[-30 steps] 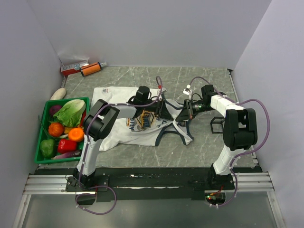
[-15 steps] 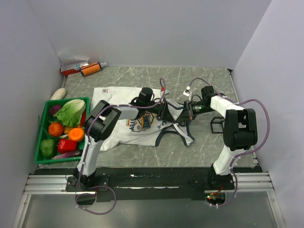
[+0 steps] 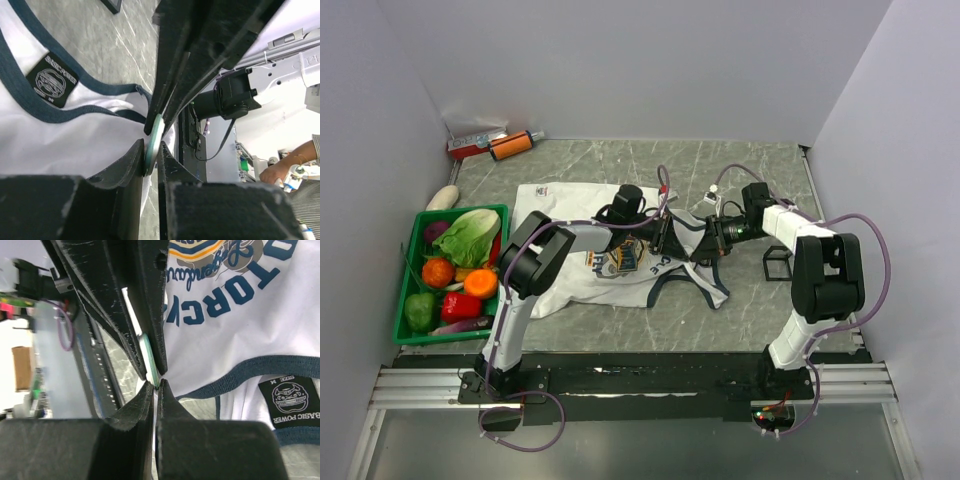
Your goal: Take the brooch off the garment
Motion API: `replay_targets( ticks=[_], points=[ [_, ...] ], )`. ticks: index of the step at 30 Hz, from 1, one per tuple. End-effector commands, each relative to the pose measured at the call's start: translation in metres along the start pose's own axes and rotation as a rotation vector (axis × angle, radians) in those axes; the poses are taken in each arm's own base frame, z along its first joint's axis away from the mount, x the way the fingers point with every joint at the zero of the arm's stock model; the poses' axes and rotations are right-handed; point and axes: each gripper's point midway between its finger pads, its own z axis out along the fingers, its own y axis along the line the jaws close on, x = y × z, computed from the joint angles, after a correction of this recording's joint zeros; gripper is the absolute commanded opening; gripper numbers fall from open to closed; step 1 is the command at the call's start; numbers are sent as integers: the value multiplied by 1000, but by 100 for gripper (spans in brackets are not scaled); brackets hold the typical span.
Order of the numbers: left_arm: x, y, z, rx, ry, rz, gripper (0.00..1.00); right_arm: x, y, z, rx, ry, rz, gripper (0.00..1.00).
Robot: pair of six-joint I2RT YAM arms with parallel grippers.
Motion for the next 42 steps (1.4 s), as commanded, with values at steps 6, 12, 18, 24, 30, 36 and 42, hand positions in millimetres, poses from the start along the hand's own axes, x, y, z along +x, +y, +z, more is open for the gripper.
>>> replay_targets(
  ticks=[6,12,18,24,30,36,42],
  points=[
    [-22,-16,6,-32,-53,40,13,7,37,16,-23,30,-182,0],
    [-21,-1,5,-85,-76,-22,13,13,48,21,-25,50,-241,0],
    [-26,14,-2,-126,-116,-96,17,17,56,25,-28,68,-293,0],
    [-39,28,-16,-151,-214,-218,18,26,60,29,-11,93,-346,0],
    [-36,45,-32,-186,-270,-317,23,30,57,30,11,103,-370,0],
    [-39,50,-47,-182,-337,-382,38,30,55,30,22,108,-376,0],
    [-44,12,-34,-74,-234,-141,53,25,52,29,33,86,-343,0]
  ],
)
